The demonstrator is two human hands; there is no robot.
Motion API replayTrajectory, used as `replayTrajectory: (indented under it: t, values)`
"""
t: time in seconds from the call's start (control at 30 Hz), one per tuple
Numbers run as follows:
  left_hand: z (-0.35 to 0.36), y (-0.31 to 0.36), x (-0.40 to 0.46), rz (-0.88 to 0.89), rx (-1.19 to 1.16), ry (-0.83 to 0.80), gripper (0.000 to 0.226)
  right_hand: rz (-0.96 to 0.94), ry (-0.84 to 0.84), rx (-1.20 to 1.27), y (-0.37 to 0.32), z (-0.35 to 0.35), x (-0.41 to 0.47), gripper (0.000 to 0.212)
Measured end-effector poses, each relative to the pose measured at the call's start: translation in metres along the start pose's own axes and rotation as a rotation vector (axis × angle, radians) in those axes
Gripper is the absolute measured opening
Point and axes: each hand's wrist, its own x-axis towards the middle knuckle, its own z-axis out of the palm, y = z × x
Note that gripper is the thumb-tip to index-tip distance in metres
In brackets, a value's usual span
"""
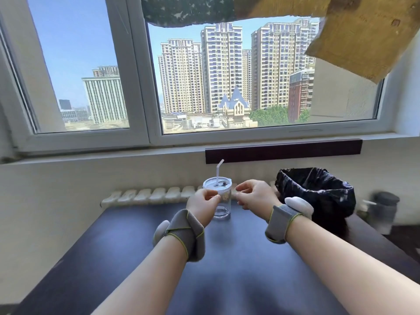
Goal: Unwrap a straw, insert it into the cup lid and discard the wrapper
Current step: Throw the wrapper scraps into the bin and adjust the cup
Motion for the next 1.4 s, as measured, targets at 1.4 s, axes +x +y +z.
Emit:
replayTrajectory:
  t: [1.4]
  values:
    - [0.018, -0.059, 0.062, -0.061, -0.07, -0.026, 0.082, 0.125, 0.078, 0.066, 0.056, 0.073, 0.05, 0.06]
